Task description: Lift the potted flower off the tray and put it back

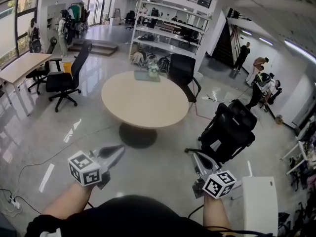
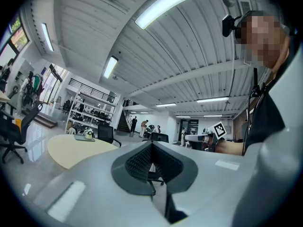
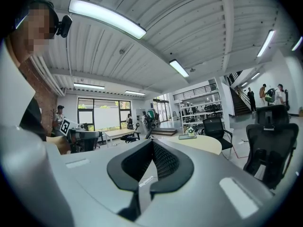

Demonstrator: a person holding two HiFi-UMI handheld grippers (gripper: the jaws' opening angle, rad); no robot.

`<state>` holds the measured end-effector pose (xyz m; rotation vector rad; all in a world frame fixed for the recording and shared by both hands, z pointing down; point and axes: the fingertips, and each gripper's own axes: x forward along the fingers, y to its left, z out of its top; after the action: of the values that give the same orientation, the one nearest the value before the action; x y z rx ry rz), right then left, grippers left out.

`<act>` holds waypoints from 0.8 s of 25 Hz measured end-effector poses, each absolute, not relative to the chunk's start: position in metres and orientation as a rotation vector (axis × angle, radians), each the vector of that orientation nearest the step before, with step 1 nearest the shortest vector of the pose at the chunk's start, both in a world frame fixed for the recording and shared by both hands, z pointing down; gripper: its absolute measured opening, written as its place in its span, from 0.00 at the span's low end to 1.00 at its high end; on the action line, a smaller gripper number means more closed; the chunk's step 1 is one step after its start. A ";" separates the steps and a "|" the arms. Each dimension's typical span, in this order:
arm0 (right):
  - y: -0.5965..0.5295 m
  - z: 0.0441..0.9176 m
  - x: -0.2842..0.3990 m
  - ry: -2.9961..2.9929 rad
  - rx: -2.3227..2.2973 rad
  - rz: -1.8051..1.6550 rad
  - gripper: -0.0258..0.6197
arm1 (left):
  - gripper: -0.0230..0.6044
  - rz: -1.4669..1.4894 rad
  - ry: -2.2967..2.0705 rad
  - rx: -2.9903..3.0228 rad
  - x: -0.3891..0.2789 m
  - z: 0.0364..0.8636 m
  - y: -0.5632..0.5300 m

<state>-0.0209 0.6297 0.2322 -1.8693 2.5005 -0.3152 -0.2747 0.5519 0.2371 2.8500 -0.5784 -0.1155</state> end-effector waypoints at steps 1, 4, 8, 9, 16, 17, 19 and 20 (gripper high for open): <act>0.628 0.232 -0.016 2.507 -1.863 -0.314 0.06 | 0.03 -0.115 -0.584 2.850 -0.270 0.237 0.551; 0.626 0.233 0.001 2.520 -1.849 -0.310 0.06 | 0.03 -0.113 -0.593 2.854 -0.251 0.237 0.552; 0.626 0.237 0.023 2.533 -1.839 -0.321 0.06 | 0.03 -0.111 -0.600 2.846 -0.227 0.239 0.554; 0.625 0.239 0.028 2.534 -1.839 -0.323 0.06 | 0.03 -0.107 -0.597 2.845 -0.221 0.240 0.554; 0.614 0.258 0.052 2.514 -1.873 -0.375 0.06 | 0.03 -0.070 -0.555 2.821 -0.197 0.256 0.543; 0.610 0.260 0.053 2.511 -1.879 -0.377 0.06 | 0.03 -0.069 -0.551 2.818 -0.196 0.257 0.537; 0.599 0.261 0.054 2.500 -1.899 -0.377 0.06 | 0.03 -0.074 -0.533 2.811 -0.194 0.260 0.521; 0.593 0.261 0.055 2.493 -1.913 -0.377 0.06 | 0.03 -0.078 -0.515 2.810 -0.192 0.261 0.513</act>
<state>0.0545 0.5931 0.2614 -1.9128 2.4927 -0.3767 -0.1918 0.5127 0.2608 2.8101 -0.5152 -0.0776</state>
